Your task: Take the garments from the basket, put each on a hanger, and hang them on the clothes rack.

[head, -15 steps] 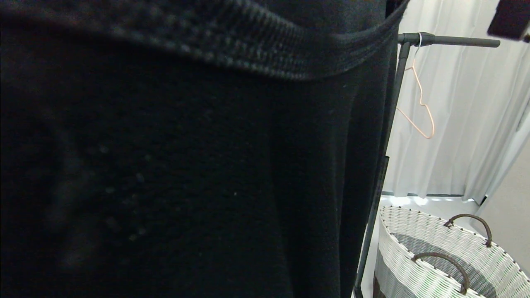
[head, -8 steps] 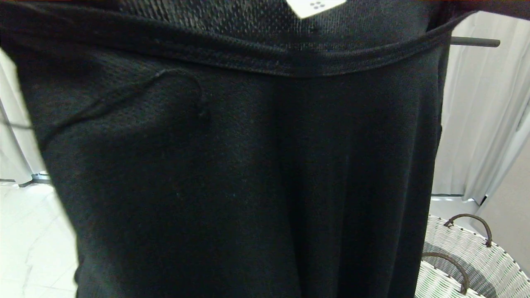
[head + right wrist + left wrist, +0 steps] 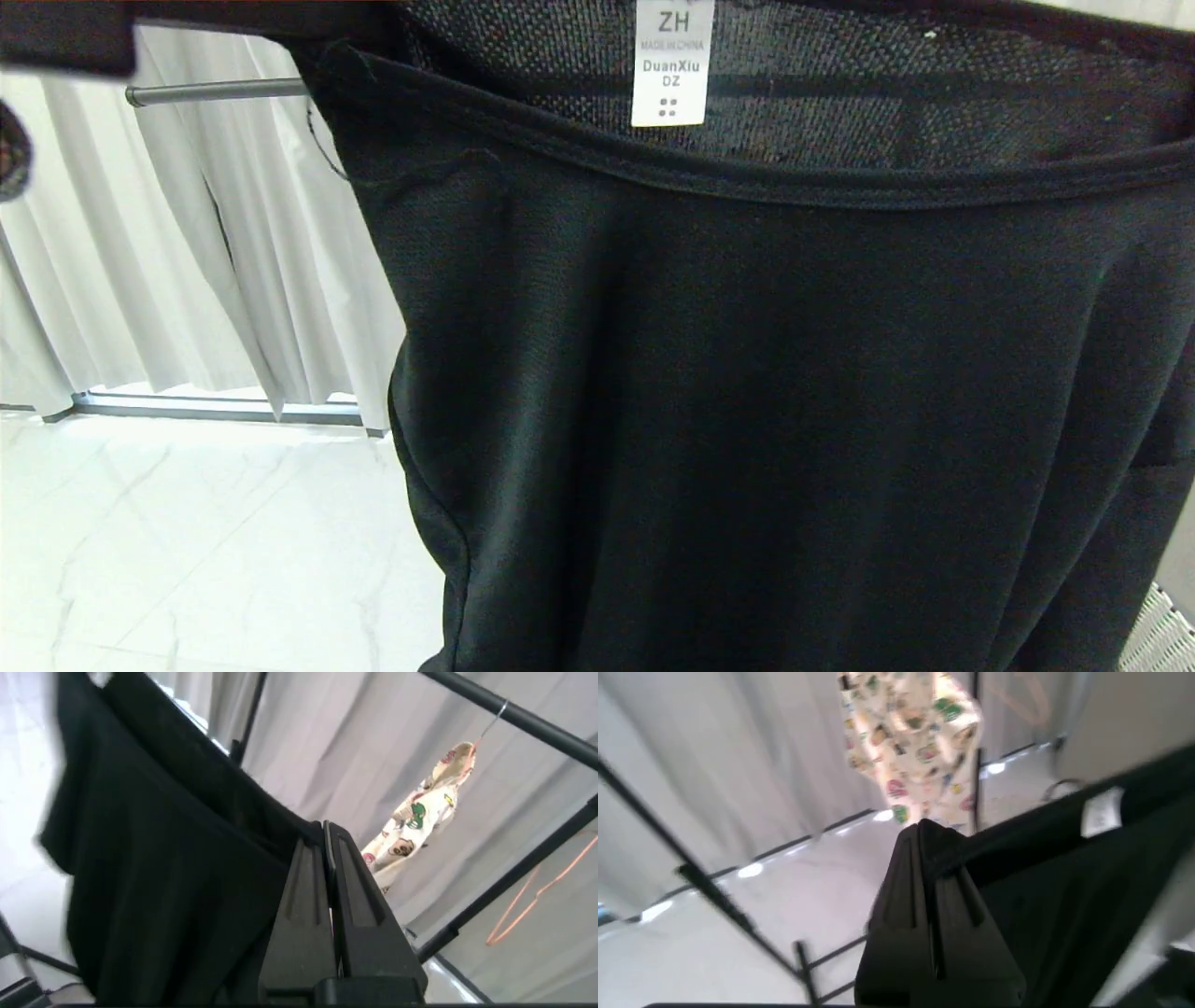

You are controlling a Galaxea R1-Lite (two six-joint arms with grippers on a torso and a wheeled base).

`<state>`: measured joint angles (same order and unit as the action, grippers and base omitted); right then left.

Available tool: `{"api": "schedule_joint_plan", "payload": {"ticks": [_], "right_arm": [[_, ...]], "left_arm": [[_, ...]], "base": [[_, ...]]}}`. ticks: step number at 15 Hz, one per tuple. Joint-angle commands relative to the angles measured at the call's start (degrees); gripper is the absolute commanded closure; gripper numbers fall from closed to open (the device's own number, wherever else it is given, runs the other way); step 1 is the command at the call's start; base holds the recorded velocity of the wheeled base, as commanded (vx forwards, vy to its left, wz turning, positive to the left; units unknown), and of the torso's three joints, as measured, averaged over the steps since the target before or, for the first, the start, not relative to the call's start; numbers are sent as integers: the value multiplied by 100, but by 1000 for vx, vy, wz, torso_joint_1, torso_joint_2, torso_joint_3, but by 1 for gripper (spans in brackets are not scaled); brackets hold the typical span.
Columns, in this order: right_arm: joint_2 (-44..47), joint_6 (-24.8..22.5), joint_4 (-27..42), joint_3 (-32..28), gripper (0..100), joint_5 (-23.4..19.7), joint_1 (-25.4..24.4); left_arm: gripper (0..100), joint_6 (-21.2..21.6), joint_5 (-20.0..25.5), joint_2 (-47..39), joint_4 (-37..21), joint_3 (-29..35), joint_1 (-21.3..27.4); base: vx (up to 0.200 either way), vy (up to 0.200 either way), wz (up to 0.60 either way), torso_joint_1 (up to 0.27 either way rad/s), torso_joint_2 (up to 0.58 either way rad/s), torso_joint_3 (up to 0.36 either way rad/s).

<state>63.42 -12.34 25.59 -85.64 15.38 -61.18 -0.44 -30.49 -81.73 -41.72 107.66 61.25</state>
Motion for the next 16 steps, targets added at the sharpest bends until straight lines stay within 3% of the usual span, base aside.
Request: {"api": "schedule_joint_plan", "payload": {"ticks": [1,2,7,8,14,16], "right_arm": [[-136,12,131,-14,100,8,-78],[-145,12,139,-5,100,8,-78],[-119,65,148,38,100,26,-60],[-101,65,148,56,0,26,-60],[-488,-173,131,830,0,0,-78],[-690,-173,139,979,0,0,-78]], "left_arm": [[100,431,-62,-107,14,-254,-148],[100,624,-62,-89,32,-359,-218],[100,624,17,-107,146,-350,-183],[100,624,8,-107,260,-350,-174],[100,642,-45,-116,471,-421,-227],[100,633,-379,-168,463,-535,-596]], "base": [[0,0,0,0,0,0],[0,0,0,0,0,0],[0,0,0,0,0,0],[0,0,0,0,0,0],[0,0,0,0,0,0],[0,0,0,0,0,0]]}}
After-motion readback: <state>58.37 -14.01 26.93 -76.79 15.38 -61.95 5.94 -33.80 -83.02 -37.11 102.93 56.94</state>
